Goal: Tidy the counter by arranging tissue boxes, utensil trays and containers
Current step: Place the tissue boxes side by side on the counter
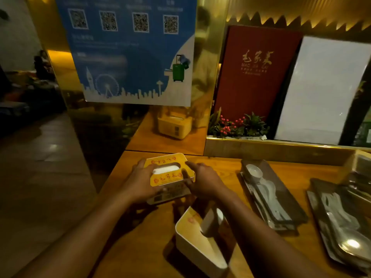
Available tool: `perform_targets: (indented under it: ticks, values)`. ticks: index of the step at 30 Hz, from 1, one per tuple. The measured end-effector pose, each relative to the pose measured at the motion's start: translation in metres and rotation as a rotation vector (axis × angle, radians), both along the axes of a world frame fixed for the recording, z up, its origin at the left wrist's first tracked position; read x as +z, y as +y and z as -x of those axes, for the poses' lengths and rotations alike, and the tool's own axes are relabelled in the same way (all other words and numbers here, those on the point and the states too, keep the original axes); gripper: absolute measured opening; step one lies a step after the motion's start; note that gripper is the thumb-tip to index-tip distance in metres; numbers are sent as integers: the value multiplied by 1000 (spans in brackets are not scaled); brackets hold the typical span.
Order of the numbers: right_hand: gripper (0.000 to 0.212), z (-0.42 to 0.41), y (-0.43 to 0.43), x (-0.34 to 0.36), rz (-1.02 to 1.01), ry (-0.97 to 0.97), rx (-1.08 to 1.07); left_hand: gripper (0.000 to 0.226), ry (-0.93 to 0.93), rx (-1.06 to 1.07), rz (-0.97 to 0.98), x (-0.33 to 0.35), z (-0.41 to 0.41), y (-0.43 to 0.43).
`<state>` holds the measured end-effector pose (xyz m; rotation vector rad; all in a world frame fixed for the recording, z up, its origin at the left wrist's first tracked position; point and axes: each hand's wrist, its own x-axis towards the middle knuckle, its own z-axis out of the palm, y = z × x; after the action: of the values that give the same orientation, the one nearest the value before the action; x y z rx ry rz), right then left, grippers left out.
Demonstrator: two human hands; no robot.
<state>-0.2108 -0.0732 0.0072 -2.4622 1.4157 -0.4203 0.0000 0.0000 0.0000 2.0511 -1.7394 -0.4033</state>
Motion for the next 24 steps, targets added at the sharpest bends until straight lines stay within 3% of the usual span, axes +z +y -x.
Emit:
perform_targets:
  ticks: [4, 10, 14, 19, 22, 24]
  values:
    - [37, -15, 1, -14, 52, 138, 2, 78, 42, -30, -63, -10, -23, -6]
    - [30, -30, 9, -26, 174, 129, 12, 97, 146, -84, -18, -29, -47, -16]
    - [27, -29, 13, -29, 168, 87, -10, 96, 153, -75, 48, -41, -48, -21]
    - [35, -20, 23, -16, 77, 98, -5, 97, 157, -63, 72, -44, -41, -20]
    - [64, 4, 29, 9, -104, 30, -35, 104, 121, -38, 73, -39, -39, -15]
    - [63, 32, 31, 25, -236, -50, -64, 107, 51, -35, 130, -31, -33, -10]
